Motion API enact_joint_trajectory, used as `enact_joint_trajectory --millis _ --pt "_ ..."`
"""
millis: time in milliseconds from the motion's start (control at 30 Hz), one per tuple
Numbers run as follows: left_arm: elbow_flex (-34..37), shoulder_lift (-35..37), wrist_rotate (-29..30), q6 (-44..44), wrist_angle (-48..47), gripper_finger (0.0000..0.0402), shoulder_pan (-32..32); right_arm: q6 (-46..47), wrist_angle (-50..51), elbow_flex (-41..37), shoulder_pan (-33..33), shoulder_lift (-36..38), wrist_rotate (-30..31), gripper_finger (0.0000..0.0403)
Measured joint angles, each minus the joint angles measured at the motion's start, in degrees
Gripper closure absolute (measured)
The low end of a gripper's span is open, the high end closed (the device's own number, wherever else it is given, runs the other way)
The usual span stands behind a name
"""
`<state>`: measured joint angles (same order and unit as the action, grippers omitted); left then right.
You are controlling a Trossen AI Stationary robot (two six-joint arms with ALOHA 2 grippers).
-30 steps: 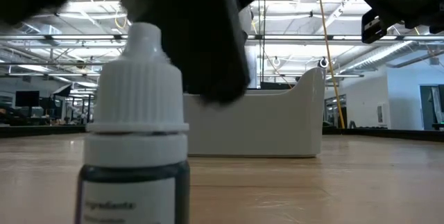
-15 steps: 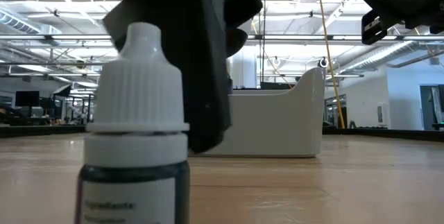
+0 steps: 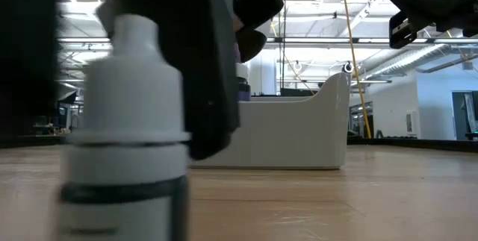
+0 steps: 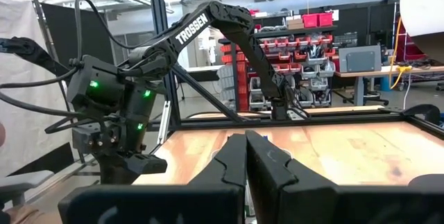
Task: Pick & Place food coloring
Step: Put the small black food coloring bottle into the gray bin
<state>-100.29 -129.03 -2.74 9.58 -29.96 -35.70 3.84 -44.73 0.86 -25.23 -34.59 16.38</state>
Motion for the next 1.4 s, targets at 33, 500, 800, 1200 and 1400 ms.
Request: enact_joint_trajectory --millis 33,500,800,1200,1400 --pt "0.0 0.0 0.0 -0.02 -0.02 0.0268 0.0 0.0 0.0 0.0 0.01 0.0 0.0 0.0403" --pt "-1.18 9.8 10.58 -10.59 -6.9 0.0349 -1.94 1.49 0.31 0.01 0.0 0.0 0.0 0.0403" --pt "2.6 22.55 11.42 -18.61 -8.59 0.0349 -3.4 1.5 0.54 0.0 0.0 0.02 -0.03 0.0403" --pt "42.62 52.34 15.21 -14.61 23.61 0.0349 -0.24 3.14 1.22 0.02 0.0 0.01 -0.14 0.0403" --pt "57.29 56.76 15.81 -5.72 40.3 0.0349 5.97 4.71 1.9 0.0 0.0 -0.02 -0.09 0.0403"
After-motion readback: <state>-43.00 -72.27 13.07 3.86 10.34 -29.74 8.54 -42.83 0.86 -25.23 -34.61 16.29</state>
